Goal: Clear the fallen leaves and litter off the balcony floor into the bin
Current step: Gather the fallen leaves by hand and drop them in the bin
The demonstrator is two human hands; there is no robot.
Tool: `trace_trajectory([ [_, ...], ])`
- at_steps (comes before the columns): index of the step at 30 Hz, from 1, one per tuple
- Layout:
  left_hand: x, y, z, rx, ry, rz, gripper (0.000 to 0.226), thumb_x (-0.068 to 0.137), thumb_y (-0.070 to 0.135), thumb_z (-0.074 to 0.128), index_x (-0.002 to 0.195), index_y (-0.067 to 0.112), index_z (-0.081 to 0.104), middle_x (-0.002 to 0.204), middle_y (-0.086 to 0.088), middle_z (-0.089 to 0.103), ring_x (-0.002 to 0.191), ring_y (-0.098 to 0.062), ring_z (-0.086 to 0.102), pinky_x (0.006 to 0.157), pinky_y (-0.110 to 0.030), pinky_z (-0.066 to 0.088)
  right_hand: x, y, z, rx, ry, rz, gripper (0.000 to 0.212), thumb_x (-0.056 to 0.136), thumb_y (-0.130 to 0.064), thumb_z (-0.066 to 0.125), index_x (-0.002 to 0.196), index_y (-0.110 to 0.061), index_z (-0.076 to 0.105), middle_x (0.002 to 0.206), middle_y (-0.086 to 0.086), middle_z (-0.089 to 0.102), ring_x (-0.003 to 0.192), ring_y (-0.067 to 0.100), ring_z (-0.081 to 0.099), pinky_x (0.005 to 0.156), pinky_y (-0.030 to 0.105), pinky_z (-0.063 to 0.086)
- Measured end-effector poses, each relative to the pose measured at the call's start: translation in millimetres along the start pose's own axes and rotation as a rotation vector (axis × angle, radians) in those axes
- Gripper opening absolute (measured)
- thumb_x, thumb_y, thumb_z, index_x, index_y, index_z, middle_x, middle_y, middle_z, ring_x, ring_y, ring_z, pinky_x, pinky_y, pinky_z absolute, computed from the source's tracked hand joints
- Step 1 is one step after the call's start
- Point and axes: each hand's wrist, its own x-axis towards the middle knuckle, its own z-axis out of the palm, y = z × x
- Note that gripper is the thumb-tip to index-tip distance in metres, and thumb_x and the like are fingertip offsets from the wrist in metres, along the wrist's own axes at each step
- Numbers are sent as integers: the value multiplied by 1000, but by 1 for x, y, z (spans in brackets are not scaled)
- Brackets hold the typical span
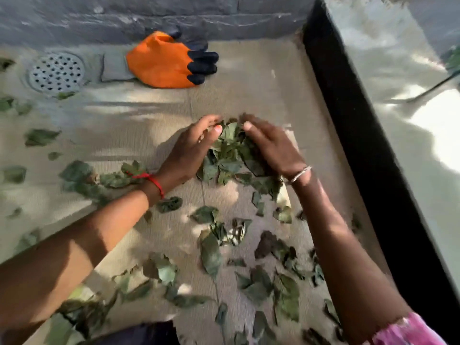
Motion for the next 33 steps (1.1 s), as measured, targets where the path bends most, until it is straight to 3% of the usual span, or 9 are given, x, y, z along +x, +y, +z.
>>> trace_trajectory([
  [3, -16, 3, 7, 52, -8, 16, 49, 88, 47, 39, 128, 21, 50, 129, 3, 56, 117, -8, 50, 94, -11, 36, -30, -1, 21, 17, -57, -63, 36, 96, -35, 45, 124, -19, 59, 128, -7, 58, 119, 2, 47, 103, 17, 31],
  [6, -34, 7, 10, 58, -38, 55, 47, 88, 44, 42, 121, 15, 55, 121, 3, 60, 111, -8, 54, 90, -8, 37, -58, -3, 27, 318, 173, -44, 30, 92, -30, 51, 101, -10, 72, 99, -12, 71, 88, -4, 61, 80, 13, 46],
  [9, -48, 7, 9, 83, -48, 49, 46, 87, 39, 41, 123, 15, 55, 124, 1, 58, 114, -8, 51, 93, -9, 35, -64, -2, 31, 291, 301, -1, 38, 91, -32, 51, 116, -8, 65, 123, 1, 63, 112, 2, 56, 96, 14, 42],
  [12, -62, 3, 12, 54, -91, -20, 46, 88, 39, 42, 128, 18, 52, 130, 0, 54, 119, -8, 47, 103, -18, 33, -68, -5, 42, 116, 140, 8, 44, 93, -35, 47, 132, -13, 51, 136, 3, 52, 119, 4, 47, 97, 8, 35],
  [15, -75, 3, 16, 33, -60, -18, 43, 89, 35, 46, 127, 15, 51, 121, -1, 55, 111, -7, 47, 95, -7, 33, -79, -7, 53, 61, 86, -44, 42, 93, -33, 48, 129, -11, 54, 127, 6, 58, 114, 8, 50, 99, 21, 37],
  [19, -84, 8, 12, 28, -2, -23, 47, 84, 43, 43, 124, 19, 51, 127, 4, 52, 119, -7, 45, 101, -15, 31, -98, -9, 59, 205, 205, -74, 32, 91, -29, 52, 109, -9, 69, 105, -2, 69, 92, -6, 60, 84, 12, 46],
  [24, -94, 4, 14, 162, 5, 31, 53, 85, 46, 37, 126, 16, 52, 130, 11, 46, 122, 3, 36, 101, -9, 23, -107, -9, 65, 120, 97, -38, 40, 93, -33, 47, 127, -13, 57, 135, 4, 52, 125, 3, 42, 110, 22, 28],
  [29, -106, 8, 13, 102, -43, 45, 44, 92, 38, 36, 123, 14, 55, 119, 4, 59, 107, 1, 54, 86, -5, 37, -122, -13, 70, 277, 187, -21, 33, 90, -29, 51, 111, -9, 68, 115, -6, 63, 102, -8, 58, 91, 16, 45],
  [33, -116, 10, 7, 104, 11, 72, 36, 94, 31, 40, 119, 11, 56, 113, 0, 60, 91, 9, 56, 79, 0, 37, -124, -12, 82, 159, 143, 1, 42, 93, -38, 44, 128, -17, 55, 133, -1, 54, 125, 9, 47, 107, 28, 37],
])
